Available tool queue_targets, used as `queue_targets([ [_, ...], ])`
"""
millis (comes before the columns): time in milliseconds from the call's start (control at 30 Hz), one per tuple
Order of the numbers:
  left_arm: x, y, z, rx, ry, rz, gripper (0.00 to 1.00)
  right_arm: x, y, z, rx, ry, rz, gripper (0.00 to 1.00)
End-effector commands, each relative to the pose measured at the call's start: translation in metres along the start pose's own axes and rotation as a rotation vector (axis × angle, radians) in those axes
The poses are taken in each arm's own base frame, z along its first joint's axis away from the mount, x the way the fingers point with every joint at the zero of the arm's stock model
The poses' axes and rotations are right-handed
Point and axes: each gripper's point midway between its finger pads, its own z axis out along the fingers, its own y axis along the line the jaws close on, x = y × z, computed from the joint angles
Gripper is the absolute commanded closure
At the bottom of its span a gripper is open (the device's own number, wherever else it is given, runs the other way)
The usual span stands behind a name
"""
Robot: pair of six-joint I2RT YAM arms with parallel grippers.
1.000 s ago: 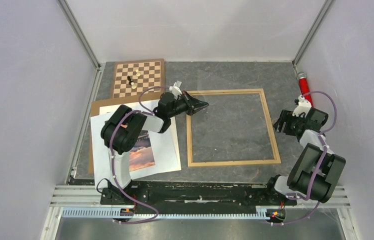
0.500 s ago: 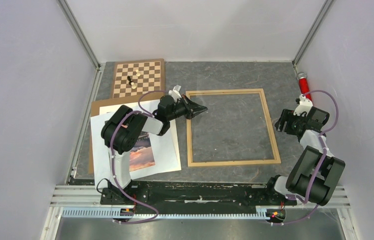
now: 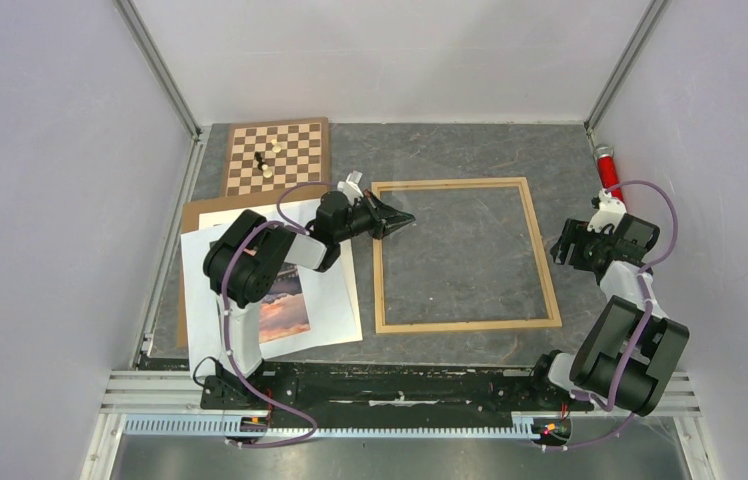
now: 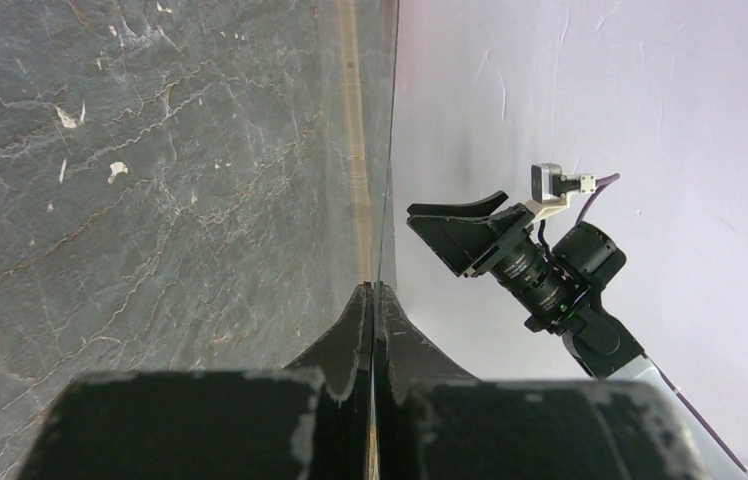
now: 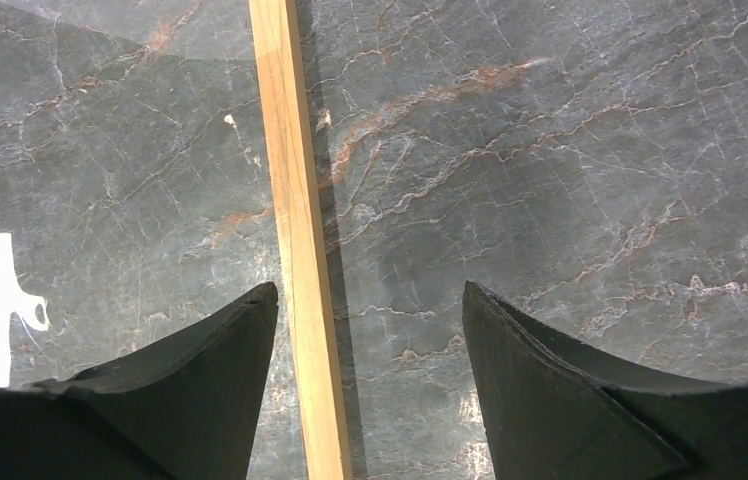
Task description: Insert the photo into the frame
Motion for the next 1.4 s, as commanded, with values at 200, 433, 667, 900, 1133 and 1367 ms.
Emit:
queue_targets([
  [200,-0.002,-0.009,0.003,0.037,-0.015,0.002,0.98,-0.021,-0.005,-0.007,0.026,-0.059,-0.036,0.3],
  [433,0.004,-0.005,0.003,0.024,-0.003,-0.005,0.98,-0.018,-0.007,-0.006,0.032,-0.053,-0.032,0.3],
  [667,0.005,0.0,0.004,0.005,-0.01,-0.009,0.98,-0.003,-0.002,-0.003,-0.004,-0.016,-0.031,0.3],
  [900,0.007,0.0,0.005,0.003,-0.012,-0.025,0.98,0.026,0.019,-0.001,-0.118,0.042,-0.042,0.29],
  [1133,0.011,0.005,0.005,-0.014,-0.006,-0.027,0.98,0.048,0.025,0.0,-0.151,0.085,-0.04,0.3],
  [1367,0.01,0.006,0.006,-0.017,-0.006,-0.025,0.98,0.055,0.029,0.002,-0.176,0.104,-0.036,0.31],
])
